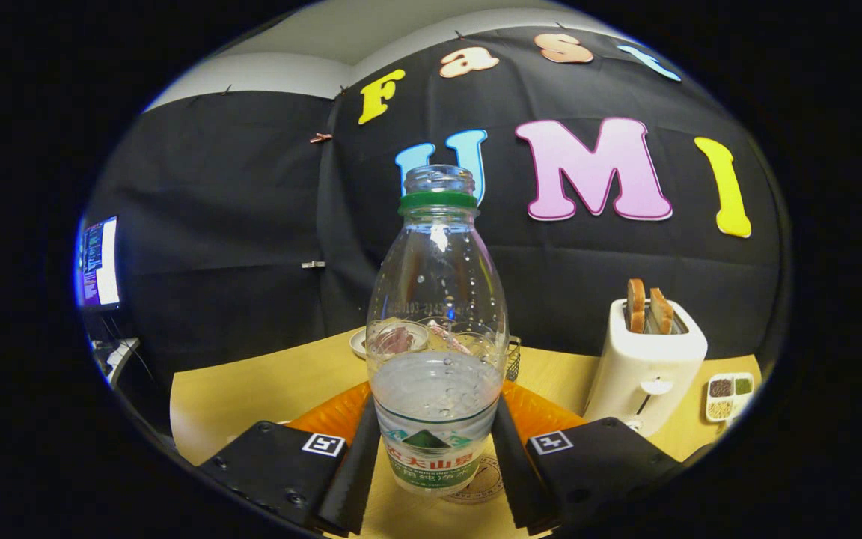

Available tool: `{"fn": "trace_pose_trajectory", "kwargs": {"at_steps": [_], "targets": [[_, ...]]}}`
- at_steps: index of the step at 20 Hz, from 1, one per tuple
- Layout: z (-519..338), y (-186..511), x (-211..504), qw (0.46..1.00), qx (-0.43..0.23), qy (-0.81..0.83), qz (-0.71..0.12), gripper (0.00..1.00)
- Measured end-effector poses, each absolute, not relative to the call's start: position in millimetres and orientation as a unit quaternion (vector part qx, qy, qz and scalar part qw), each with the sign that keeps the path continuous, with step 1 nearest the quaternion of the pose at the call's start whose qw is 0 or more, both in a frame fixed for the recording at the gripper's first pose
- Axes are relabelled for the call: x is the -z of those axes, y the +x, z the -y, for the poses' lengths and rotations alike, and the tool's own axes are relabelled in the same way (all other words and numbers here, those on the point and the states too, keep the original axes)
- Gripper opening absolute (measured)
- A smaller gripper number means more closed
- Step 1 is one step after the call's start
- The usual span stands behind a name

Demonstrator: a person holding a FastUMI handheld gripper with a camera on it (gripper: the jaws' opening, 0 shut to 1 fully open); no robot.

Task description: Take the bottle from table, then pour the juice into the cup, finally place the bottle on the coaster

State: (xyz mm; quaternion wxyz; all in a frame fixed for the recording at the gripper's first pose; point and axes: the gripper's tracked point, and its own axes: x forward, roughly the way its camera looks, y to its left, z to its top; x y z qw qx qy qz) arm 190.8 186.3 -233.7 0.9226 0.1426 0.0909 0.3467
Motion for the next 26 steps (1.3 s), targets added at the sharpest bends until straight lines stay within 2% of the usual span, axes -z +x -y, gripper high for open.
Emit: {"fn": "trace_pose_trajectory", "kwargs": {"at_steps": [7, 18, 26], "targets": [[-188, 225, 278, 0.930, -0.319, 0.151, -0.101, 0.74], [-196, 220, 318, 0.930, -0.320, 0.135, -0.120, 0.75], [-196, 211, 319, 0.927, -0.322, 0.141, -0.129, 0.82]]}}
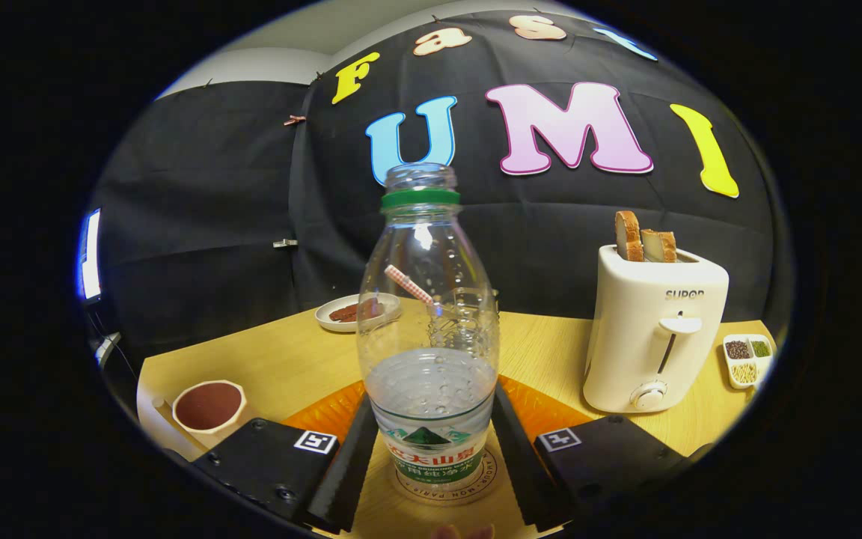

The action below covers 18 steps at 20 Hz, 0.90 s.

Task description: Take the bottle from table, then pour the juice into the cup, finally place the bottle on the coaster

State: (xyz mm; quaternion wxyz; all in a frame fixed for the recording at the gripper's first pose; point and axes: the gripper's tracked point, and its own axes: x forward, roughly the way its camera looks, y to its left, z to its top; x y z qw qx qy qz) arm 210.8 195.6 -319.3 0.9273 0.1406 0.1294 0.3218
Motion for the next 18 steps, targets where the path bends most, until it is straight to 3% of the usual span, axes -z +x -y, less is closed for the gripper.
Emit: {"fn": "trace_pose_trajectory", "kwargs": {"at_steps": [4, 11, 18], "targets": [[-187, 204, 308, 0.932, -0.311, 0.139, -0.127, 0.91], [-163, 153, 285, 0.936, -0.288, 0.139, -0.145, 0.93], [-107, 102, 201, 0.956, -0.231, 0.114, -0.138, 0.95]]}}
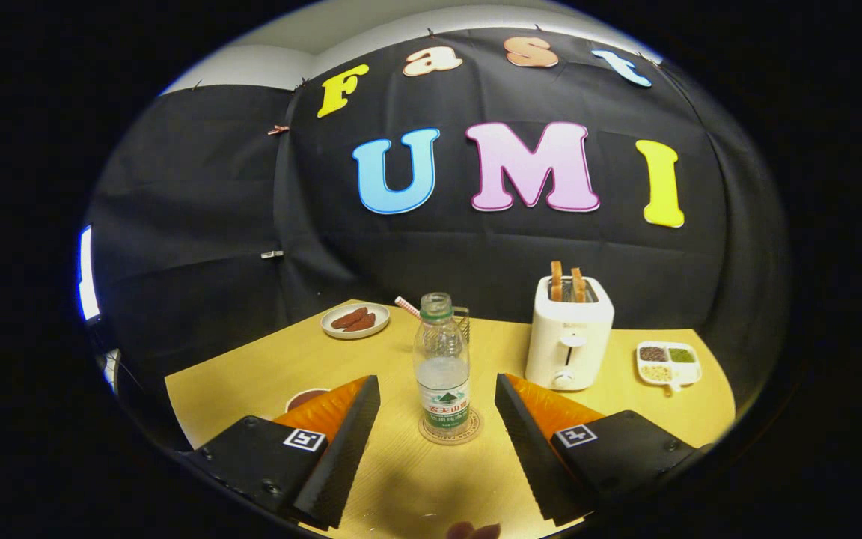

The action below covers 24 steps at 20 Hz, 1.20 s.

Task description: Take the bottle from table, then pour the juice into the cup, finally place the bottle on the coaster

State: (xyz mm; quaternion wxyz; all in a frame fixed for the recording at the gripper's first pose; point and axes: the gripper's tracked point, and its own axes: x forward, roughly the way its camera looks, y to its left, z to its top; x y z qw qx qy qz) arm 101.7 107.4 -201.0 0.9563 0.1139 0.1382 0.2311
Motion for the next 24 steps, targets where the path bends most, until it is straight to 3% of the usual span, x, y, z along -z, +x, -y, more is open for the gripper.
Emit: {"fn": "trace_pose_trajectory", "kwargs": {"at_steps": [13, 24], "targets": [[-27, 54, 59, 0.987, -0.116, 0.068, -0.083, 0.97], [6, 36, 31, 0.994, -0.078, 0.031, -0.066, 0.98]]}}
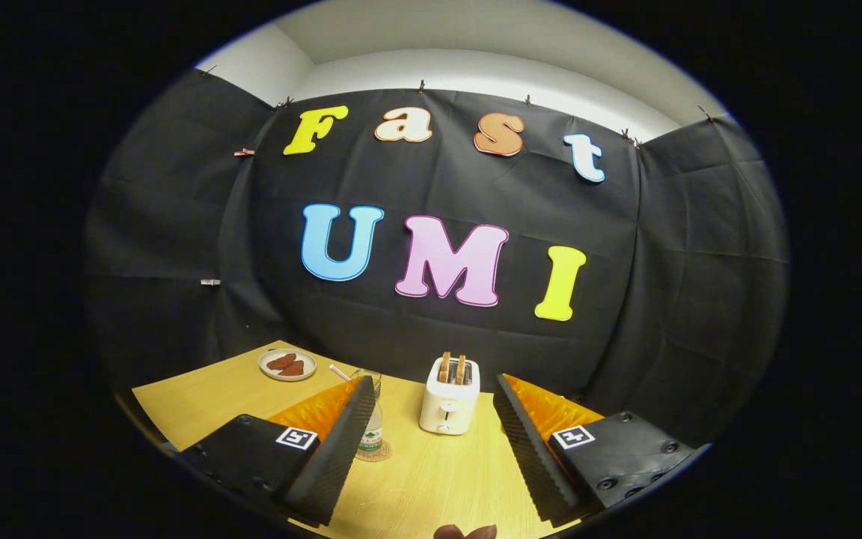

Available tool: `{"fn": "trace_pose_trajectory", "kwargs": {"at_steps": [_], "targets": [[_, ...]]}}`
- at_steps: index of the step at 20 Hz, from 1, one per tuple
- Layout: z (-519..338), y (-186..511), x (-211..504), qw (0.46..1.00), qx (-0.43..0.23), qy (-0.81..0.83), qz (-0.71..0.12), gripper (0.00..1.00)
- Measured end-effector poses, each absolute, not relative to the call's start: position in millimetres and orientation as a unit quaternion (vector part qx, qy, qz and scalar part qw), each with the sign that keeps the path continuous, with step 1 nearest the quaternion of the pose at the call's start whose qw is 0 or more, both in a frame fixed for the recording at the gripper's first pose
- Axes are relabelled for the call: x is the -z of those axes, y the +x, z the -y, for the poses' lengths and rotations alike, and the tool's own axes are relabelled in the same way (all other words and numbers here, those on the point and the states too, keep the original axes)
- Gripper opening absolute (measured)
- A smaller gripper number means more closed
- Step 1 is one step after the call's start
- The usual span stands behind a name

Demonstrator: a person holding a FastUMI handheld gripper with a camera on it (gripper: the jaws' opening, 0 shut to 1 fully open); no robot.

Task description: Take the bottle from table, then pour the juice into the cup, finally place the bottle on the coaster

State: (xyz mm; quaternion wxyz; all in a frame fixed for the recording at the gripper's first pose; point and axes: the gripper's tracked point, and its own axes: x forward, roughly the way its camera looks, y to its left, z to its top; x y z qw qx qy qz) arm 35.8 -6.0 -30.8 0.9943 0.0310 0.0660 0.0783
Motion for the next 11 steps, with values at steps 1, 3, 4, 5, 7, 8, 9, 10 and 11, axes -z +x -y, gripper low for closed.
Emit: {"fn": "trace_pose_trajectory", "kwargs": {"at_steps": [1, 3, 4, 5, 7, 8, 9, 10, 11], "targets": [[8, 35, 31, 0.995, -0.075, 0.027, -0.067, 0.98], [12, 31, 28, 0.995, -0.069, 0.027, -0.066, 0.98], [15, 29, 26, 0.995, -0.065, 0.027, -0.065, 0.98], [16, 28, 24, 0.996, -0.060, 0.028, -0.065, 0.98], [20, 28, 23, 0.996, -0.051, 0.028, -0.064, 0.98], [22, 28, 24, 0.996, -0.051, 0.026, -0.064, 0.98], [24, 27, 24, 0.997, -0.048, 0.024, -0.063, 0.98], [27, 28, 22, 0.997, -0.047, 0.023, -0.062, 0.98], [29, 28, 20, 0.997, -0.046, 0.024, -0.061, 0.98]]}}
